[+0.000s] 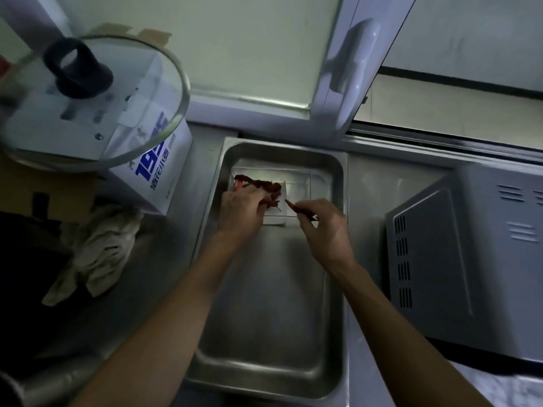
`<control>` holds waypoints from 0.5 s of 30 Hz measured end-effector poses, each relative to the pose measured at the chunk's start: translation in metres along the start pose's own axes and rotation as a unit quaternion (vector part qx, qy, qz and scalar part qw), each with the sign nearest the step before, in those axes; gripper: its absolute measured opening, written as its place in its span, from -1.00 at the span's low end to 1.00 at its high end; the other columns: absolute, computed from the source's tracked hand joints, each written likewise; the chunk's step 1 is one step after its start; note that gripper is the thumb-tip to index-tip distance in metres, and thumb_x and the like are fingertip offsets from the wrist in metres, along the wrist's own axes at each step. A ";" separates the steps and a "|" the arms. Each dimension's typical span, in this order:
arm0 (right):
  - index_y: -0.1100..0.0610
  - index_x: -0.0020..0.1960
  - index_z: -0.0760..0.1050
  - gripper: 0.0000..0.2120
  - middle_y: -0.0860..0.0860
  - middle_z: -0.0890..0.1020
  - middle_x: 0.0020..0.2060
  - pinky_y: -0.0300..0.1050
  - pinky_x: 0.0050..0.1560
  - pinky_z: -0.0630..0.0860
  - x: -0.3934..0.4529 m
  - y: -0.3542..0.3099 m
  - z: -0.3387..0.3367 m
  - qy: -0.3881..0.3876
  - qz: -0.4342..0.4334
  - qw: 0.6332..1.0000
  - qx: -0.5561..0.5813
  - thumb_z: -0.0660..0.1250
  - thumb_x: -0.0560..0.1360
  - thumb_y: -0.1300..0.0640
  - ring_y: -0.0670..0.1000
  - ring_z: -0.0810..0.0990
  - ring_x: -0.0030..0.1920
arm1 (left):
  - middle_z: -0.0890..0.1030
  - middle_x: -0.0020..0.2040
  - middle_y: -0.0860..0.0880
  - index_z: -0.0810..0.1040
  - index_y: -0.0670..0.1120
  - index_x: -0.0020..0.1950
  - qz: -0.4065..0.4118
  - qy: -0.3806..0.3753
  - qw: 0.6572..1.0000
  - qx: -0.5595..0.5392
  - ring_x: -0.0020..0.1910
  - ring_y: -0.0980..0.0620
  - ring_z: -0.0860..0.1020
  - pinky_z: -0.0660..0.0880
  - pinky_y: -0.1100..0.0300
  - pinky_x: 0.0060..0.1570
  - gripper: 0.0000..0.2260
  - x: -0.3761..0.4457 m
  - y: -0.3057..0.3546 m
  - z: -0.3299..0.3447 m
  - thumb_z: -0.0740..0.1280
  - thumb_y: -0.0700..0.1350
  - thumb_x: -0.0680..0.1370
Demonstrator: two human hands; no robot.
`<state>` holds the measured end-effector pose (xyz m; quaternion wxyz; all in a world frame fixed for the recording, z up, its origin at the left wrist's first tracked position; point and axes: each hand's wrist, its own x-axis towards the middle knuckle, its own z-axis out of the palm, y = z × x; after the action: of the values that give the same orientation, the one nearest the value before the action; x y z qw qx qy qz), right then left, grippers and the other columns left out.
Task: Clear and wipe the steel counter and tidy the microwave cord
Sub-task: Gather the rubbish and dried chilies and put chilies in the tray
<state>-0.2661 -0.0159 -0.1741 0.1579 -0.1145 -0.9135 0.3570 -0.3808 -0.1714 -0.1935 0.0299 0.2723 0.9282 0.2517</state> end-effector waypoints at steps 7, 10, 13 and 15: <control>0.12 0.11 0.64 -0.82 0.00 0.64 -0.07 -0.07 -0.02 0.60 0.029 0.012 0.026 -0.014 -0.005 1.000 -0.002 0.40 0.52 0.25 -0.04 0.59 -0.07 | 0.63 0.03 0.01 0.65 0.01 0.02 0.010 0.001 1.000 0.026 0.06 -0.01 0.54 0.24 0.10 0.00 -0.92 0.001 -0.019 0.018 0.37 -0.06 0.57; 0.10 0.10 0.65 -0.80 0.01 0.65 -0.09 0.00 -0.03 0.58 0.037 0.018 0.041 -0.029 -0.013 0.999 -0.008 0.41 0.50 0.25 -0.01 0.59 -0.06 | 0.62 0.01 0.05 0.65 0.03 0.03 0.009 -0.002 0.999 0.042 0.03 -0.01 0.54 0.32 0.05 0.00 -0.89 -0.005 -0.027 0.017 0.38 -0.07 0.53; 0.08 0.10 0.66 -0.79 0.02 0.66 -0.07 0.04 0.00 0.57 0.043 0.017 0.055 -0.051 -0.011 0.999 -0.009 0.41 0.49 0.26 0.03 0.59 -0.03 | 0.65 0.02 0.04 0.65 0.01 0.05 0.013 0.009 0.999 0.034 0.03 -0.02 0.57 0.38 -0.01 0.04 -0.87 -0.011 -0.033 0.015 0.40 -0.07 0.52; 0.09 0.07 0.67 -0.80 0.02 0.66 -0.08 0.06 -0.01 0.56 0.047 0.013 0.062 -0.061 -0.019 0.998 -0.013 0.41 0.48 0.26 0.05 0.59 -0.04 | 0.66 0.01 0.01 0.66 -0.01 0.04 0.014 0.025 0.999 0.033 0.02 -0.03 0.58 0.33 0.06 0.03 -0.87 -0.015 -0.034 0.013 0.43 -0.09 0.51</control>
<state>-0.3310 -0.0299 -0.2168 0.1069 -0.0773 -0.9281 0.3481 -0.3821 -0.1981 -0.2226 -0.0061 0.2797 0.9326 0.2281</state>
